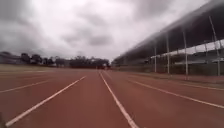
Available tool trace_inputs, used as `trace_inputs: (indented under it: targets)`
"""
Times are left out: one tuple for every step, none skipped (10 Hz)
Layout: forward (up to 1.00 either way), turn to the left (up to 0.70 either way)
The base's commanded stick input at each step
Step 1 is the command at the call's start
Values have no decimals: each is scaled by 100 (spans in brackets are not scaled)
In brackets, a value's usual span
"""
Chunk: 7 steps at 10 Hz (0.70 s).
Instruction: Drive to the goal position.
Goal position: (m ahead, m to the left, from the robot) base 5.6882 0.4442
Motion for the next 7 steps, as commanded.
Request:
trace_inputs:
  targets:
    - [70,0]
    - [70,0]
    - [70,0]
    - [70,0]
    - [70,0]
    - [70,0]
    - [70,0]
